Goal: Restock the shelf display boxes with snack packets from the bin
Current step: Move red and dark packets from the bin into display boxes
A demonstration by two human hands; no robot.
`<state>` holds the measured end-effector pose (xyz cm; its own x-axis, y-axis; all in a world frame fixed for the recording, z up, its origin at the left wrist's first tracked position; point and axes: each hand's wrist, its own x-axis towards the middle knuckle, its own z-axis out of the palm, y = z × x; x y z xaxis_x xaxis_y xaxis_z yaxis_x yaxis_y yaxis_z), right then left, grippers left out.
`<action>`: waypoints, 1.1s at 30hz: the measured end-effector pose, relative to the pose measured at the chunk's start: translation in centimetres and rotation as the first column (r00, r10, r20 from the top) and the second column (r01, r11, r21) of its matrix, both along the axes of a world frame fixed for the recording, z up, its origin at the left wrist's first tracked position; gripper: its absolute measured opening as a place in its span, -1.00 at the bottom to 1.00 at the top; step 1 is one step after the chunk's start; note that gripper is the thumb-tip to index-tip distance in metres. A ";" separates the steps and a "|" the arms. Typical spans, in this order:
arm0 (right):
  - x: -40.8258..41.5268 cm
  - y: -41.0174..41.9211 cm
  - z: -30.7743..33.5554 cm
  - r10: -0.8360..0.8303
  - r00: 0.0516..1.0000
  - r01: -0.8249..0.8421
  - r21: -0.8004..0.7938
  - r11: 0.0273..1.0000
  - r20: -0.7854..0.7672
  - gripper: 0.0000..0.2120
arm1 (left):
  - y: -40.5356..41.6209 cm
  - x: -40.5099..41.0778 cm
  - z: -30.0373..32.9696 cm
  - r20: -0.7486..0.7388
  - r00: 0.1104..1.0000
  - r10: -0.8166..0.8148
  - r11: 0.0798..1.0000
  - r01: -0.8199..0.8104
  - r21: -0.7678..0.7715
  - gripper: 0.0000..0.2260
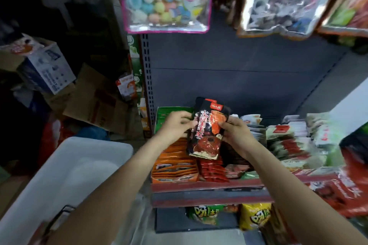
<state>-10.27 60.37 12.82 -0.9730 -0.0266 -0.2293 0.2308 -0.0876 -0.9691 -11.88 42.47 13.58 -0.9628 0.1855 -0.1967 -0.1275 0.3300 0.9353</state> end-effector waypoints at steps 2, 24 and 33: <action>-0.4 2.4 -0.2 -0.014 1.000 0.015 0.010 1.000 -0.028 -0.77 | 2.8 -0.4 0.1 -0.006 0.999 0.045 0.997 -0.044 0.060 -0.67; -6.5 10.7 -2.7 -0.122 0.961 0.125 -0.003 0.992 -0.247 -0.81 | 11.7 -5.8 -1.4 -0.152 0.967 0.206 0.973 -0.186 0.139 -0.77; -5.7 13.0 -2.1 0.085 0.949 0.085 0.505 0.859 -0.305 -0.80 | 11.5 -6.0 -3.2 -0.248 0.969 0.001 0.994 -0.027 -0.102 -0.77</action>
<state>-15.98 73.40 10.70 -0.9952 0.0106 0.0977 -0.0835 0.4334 -0.8973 -17.88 54.02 10.35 -0.9862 0.1627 0.0306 0.0984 0.4269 0.8989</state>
